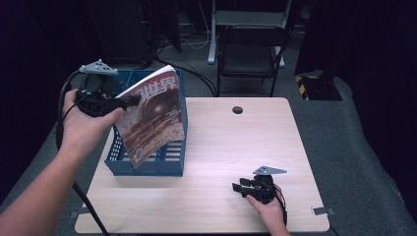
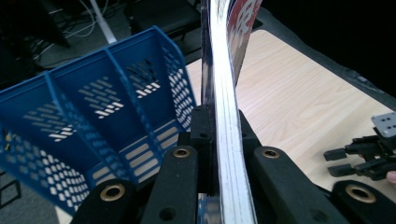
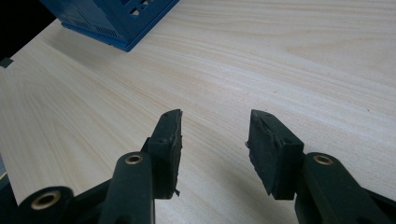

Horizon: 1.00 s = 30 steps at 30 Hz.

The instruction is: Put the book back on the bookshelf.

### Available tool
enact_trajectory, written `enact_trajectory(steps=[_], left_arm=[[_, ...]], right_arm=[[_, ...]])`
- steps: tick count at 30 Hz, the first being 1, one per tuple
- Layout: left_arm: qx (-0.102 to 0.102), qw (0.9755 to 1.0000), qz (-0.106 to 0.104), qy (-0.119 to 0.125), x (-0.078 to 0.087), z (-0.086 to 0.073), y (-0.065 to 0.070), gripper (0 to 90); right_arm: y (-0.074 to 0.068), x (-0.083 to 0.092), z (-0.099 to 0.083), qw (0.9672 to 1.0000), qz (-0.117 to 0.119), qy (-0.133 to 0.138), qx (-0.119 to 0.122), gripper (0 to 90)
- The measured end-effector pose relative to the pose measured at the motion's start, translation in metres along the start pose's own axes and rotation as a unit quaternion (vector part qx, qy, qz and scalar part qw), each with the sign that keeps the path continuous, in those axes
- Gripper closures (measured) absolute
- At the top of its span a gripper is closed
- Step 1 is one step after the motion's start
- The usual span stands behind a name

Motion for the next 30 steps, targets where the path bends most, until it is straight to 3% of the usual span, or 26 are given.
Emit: enact_trajectory(steps=[16, 30], left_arm=[[0.028, 0.9988, 0.040, -0.002, 0.015, -0.008, -0.033, 84.0], [0.056, 0.9960, 0.069, -0.005, 0.024, -0.017, -0.053, 84.0]], right_arm=[[-0.001, -0.001, -0.001, 1.0000, 0.000, -0.002, -0.004, 54.3], [-0.002, -0.001, -0.001, 1.0000, 0.000, -0.002, -0.004, 54.3]])
Point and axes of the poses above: each handheld gripper's, and its own axes: x roughly backward along the jaws, z roughly out of its top, y roughly to its right, the point moved 7 cm from there along -x, roughly forward along the jaws, and after that the axes turned 8 degrees about -x, right-handed, at the moved point
